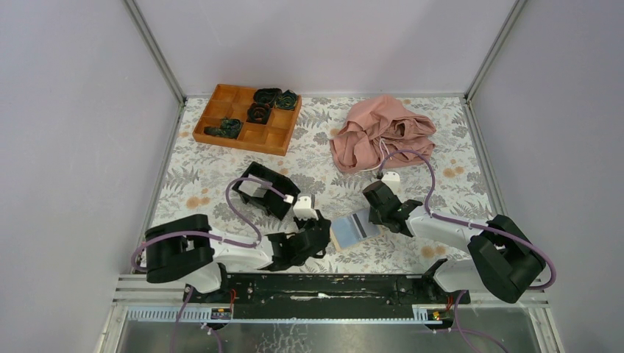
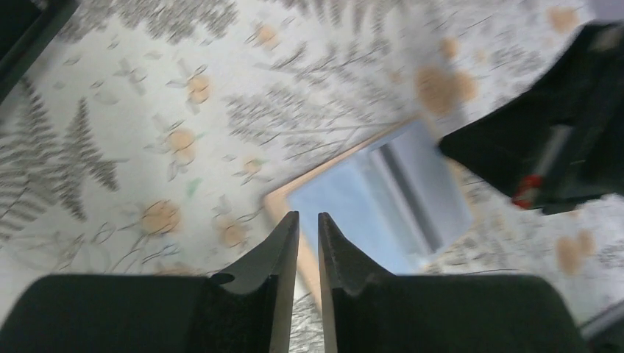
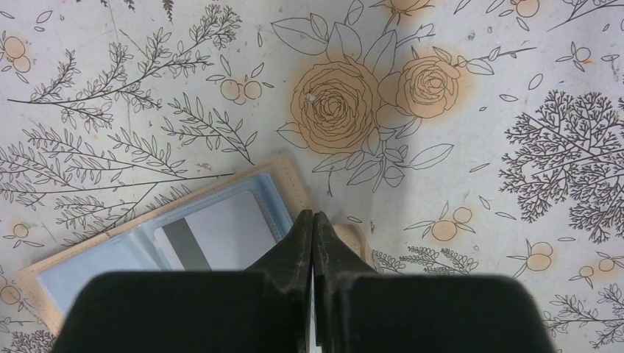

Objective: Put the credit cards into the card holder
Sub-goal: Insert the credit card into the card holder, then close the card holder at the center of the board.

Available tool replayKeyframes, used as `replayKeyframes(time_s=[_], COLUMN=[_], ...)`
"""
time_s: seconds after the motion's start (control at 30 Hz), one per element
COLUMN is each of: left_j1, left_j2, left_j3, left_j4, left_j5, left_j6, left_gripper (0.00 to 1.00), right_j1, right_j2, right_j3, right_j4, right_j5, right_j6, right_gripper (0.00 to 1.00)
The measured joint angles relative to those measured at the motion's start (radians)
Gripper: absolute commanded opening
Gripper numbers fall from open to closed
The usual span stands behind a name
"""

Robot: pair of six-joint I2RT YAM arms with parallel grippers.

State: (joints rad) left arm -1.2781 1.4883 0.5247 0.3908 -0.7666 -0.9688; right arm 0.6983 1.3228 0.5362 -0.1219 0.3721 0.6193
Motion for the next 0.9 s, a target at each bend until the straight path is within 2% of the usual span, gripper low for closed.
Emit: replayKeyframes(time_s=[0.2,0.47,0.63,0.9], left_j1=[-0.001,-0.001,-0.002,0.011], left_j2=[0.047,0.096,0.136,0.135], left_j3=[-0.015,-0.004,0.037,0.043], left_j4=[-0.120,-0.177,-0.181,-0.175], left_j5=[-0.005,-0.014,-0.010,0.029], left_j6=[-0.092,-0.117,-0.112,-0.138], left_gripper=[0.13,0.11,0.13,0.25], right_j1=[0.000,0.000,0.000,0.000], right_j2=[0.000,0.000,0.000,0.000], right_j3=[0.000,0.000,0.000,-0.002], right_j4=[0.000,0.000,0.000,0.004], right_j5=[0.000,0.000,-0.001,-0.001], right_j6=[0.000,0.000,0.000,0.000], right_gripper=[0.00,0.00,0.00,0.00])
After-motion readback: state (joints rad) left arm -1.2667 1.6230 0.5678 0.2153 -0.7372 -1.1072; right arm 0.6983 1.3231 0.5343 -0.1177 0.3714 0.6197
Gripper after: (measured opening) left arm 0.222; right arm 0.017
